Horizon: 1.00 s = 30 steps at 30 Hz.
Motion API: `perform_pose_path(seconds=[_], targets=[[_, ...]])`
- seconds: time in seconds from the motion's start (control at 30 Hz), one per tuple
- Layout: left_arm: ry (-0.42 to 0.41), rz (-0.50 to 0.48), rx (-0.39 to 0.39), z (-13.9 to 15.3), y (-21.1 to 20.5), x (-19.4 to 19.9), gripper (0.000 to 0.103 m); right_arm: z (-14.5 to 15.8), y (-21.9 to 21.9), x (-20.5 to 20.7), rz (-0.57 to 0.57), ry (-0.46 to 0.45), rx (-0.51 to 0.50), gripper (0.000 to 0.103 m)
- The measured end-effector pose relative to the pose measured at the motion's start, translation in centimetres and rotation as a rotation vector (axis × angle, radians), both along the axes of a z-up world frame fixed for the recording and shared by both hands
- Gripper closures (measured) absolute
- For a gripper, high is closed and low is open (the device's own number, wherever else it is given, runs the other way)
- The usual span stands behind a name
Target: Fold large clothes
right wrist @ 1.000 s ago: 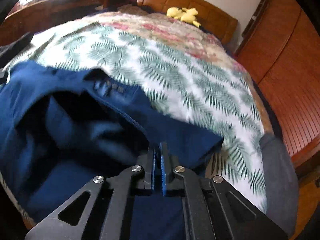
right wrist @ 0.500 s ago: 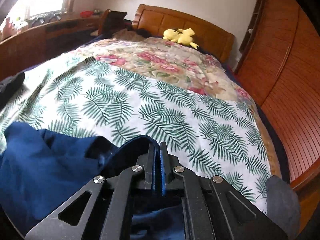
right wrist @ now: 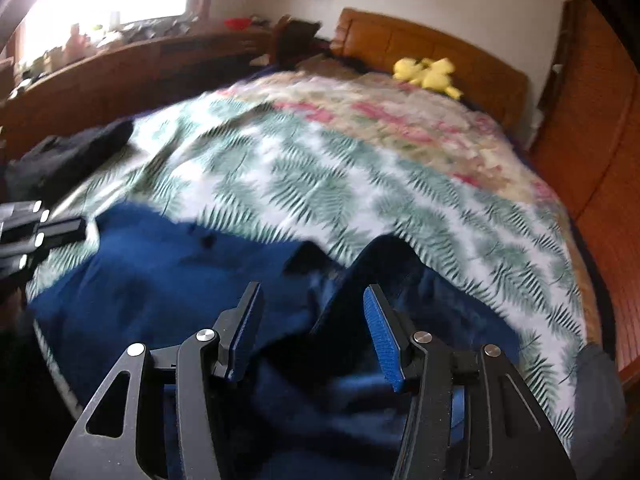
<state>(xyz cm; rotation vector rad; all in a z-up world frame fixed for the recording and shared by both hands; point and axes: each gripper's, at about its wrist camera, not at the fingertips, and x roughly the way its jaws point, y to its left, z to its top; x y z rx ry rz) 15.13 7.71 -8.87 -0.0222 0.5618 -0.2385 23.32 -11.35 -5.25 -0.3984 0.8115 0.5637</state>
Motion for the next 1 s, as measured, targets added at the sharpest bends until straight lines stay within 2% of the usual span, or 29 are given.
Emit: perform_pose_path(seconds=[0.2, 0.33, 0.37, 0.4, 0.43, 0.57, 0.73, 0.87, 1.0], targets=[[0.0, -0.006, 0.002, 0.1, -0.4, 0.2, 0.095, -3.1, -0.4, -1.4, 0.04, 0.114, -0.027, 0.05], [-0.005, -0.009, 0.001, 0.2, -0.5, 0.2, 0.095, -4.9, 0.2, -0.8, 0.068, 0.176, -0.081, 0.051], [-0.005, -0.01, 0.002, 0.2, -0.6, 0.1, 0.095, -5.3, 0.5, -0.4, 0.076, 0.194, -0.086, 0.053], [-0.005, -0.011, 0.004, 0.1, -0.6, 0.1, 0.095, -5.4, 0.7, -0.2, 0.091, 0.207, -0.081, 0.081], [-0.004, -0.012, 0.006, 0.1, -0.6, 0.1, 0.095, -5.5, 1.1, 0.1, 0.114, 0.214, -0.087, 0.103], [0.0, -0.012, 0.006, 0.0, -0.5, 0.2, 0.095, -4.4, 2.6, 1.2, 0.144, 0.145, -0.093, 0.103], [0.0, -0.006, -0.002, 0.0, 0.0, 0.3, 0.095, -1.6, 3.5, 3.9, 0.088, -0.003, -0.046, 0.103], [-0.005, -0.009, -0.001, 0.0, -0.1, 0.1, 0.095, -0.8, 3.6, 6.0, 0.055, -0.007, -0.01, 0.103], [-0.008, -0.007, 0.0, 0.1, 0.3, -0.1, 0.095, -0.7, 2.9, 4.4, 0.055, 0.006, 0.017, 0.101]])
